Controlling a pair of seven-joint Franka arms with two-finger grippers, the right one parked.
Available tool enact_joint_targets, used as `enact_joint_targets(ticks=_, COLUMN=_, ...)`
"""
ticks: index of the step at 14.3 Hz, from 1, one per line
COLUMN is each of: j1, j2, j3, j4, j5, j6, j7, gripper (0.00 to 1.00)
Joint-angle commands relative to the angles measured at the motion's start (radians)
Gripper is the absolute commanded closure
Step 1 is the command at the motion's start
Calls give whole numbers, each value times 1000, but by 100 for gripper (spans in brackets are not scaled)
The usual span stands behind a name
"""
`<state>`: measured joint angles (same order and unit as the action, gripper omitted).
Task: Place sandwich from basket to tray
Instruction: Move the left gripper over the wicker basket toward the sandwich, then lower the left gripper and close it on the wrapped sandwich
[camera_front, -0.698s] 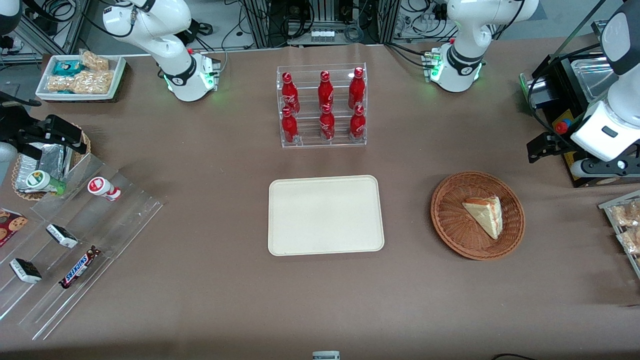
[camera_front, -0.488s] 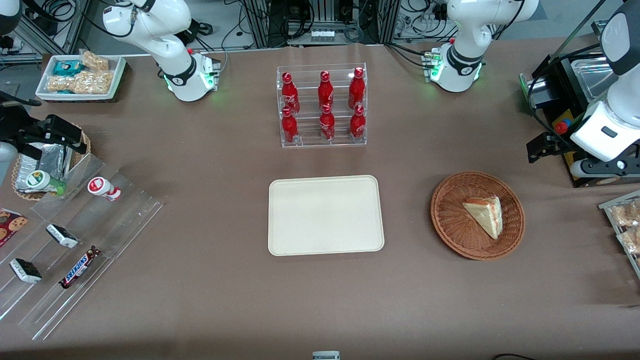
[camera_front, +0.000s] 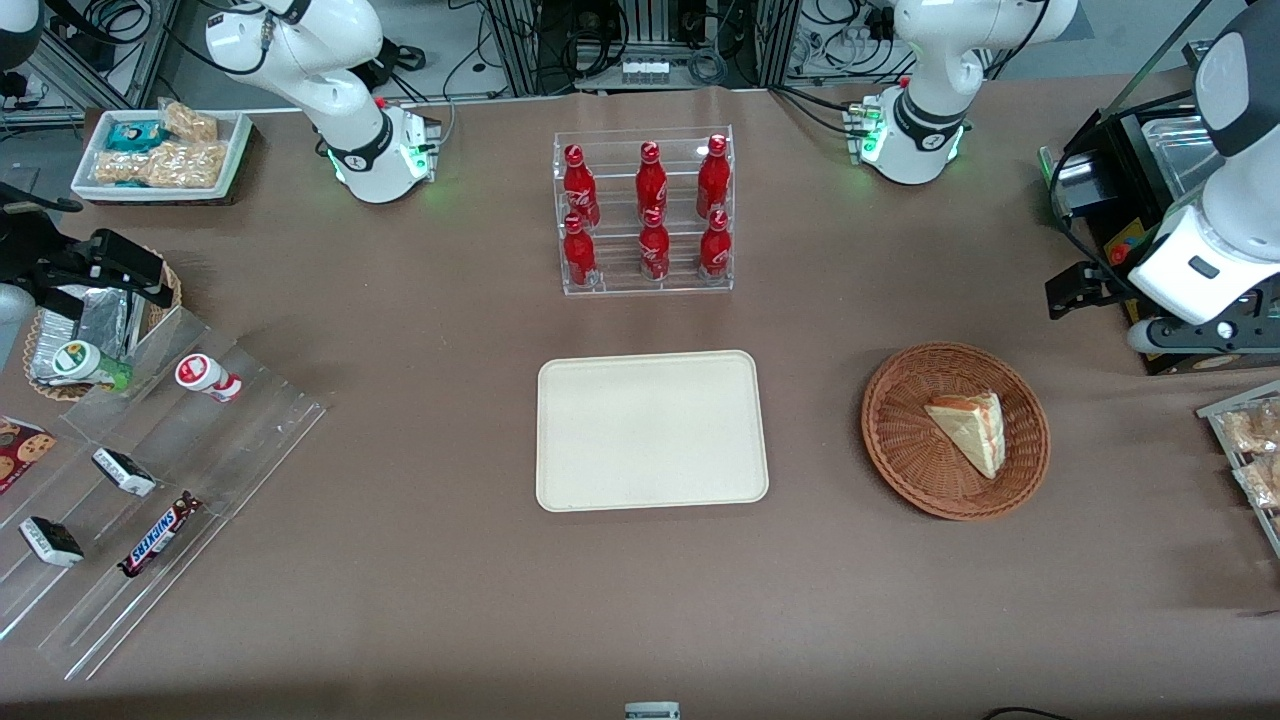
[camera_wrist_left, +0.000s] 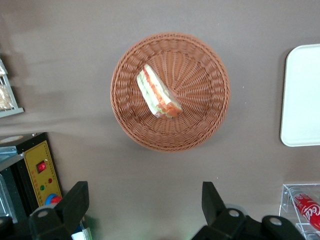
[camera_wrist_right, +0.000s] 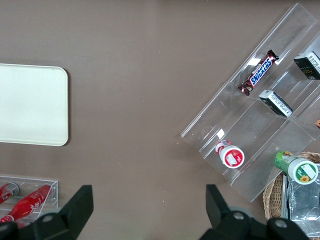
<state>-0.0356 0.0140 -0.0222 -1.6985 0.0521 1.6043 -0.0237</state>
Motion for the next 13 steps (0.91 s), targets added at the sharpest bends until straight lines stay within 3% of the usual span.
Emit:
enact_joint_targets(ticks=1, j1=0, j2=20, j3=-2, j4=-49, j5=-9, j6=20, j7=-10, gripper=0)
enact_joint_targets(ticks=9, j1=9, j2=69, j3=2, j4=-427, j5=-9, j6=523, j7=-48, gripper=0)
enact_joint_targets(ticks=13, j1=2, j2=185, j3=1, j4=-423, j5=3, j6=660, j7=-483, gripper=0)
